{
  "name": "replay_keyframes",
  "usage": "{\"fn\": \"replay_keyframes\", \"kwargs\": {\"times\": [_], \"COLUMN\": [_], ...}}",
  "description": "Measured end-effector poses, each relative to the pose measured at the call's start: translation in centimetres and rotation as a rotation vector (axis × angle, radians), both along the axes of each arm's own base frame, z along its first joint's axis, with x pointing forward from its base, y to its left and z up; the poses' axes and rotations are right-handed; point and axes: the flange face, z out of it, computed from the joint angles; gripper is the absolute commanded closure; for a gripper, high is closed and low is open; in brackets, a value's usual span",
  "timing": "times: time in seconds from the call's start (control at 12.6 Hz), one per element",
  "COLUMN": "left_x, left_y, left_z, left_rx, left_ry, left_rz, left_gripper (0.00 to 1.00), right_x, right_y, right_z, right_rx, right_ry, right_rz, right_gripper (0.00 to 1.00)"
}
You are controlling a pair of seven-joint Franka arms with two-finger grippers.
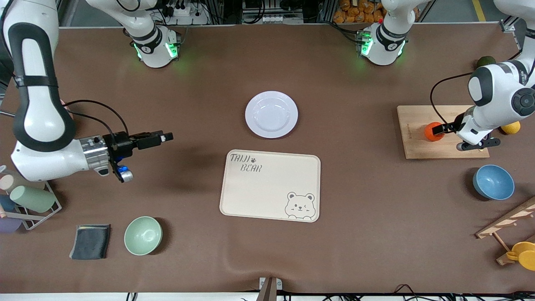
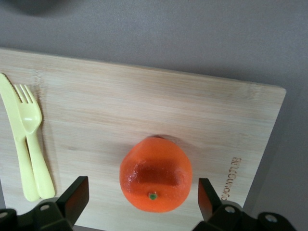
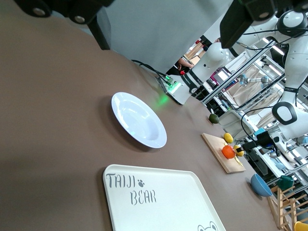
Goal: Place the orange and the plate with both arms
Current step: 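Grasp the orange with the left gripper while the right gripper moves out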
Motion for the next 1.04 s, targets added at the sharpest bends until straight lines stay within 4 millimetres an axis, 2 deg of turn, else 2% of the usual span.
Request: {"fn": "replay_keyframes", "kwargs": {"times": [0.16, 0.56, 0.8, 0.88, 0.96, 1.04], "left_x": [-0.1, -0.6, -0.9, -0.9, -1.0, -1.0], "left_y": [-0.1, -0.2, -0.2, -0.2, -0.2, -0.2], "left_z": [-0.8, -3.3, -4.2, -4.6, -4.9, -5.1], "left_rx": [-0.006, -0.027, -0.034, -0.037, -0.039, -0.04], "left_ry": [0.015, 0.061, 0.079, 0.083, 0.085, 0.085], "left_rz": [0.0, 0.004, 0.005, 0.006, 0.006, 0.007], "left_gripper": [0.0, 0.0, 0.02, 0.33, 0.48, 0.73], "right_x": [-0.2, 0.0, -0.8, -1.1, -1.3, -1.3], "right_y": [0.5, 0.5, 1.3, 1.6, 1.8, 1.9], "right_z": [-1.0, -1.4, -3.2, -3.7, -4.0, -4.1], "right_rx": [0.005, -0.006, 0.023, 0.027, 0.027, 0.027], "right_ry": [-0.012, -0.03, -0.019, -0.021, -0.022, -0.025], "right_rz": [-0.002, -0.023, -0.037, -0.033, -0.034, -0.034], "right_gripper": [0.0, 0.0, 0.0, 0.0, 0.0, 0.0]}}
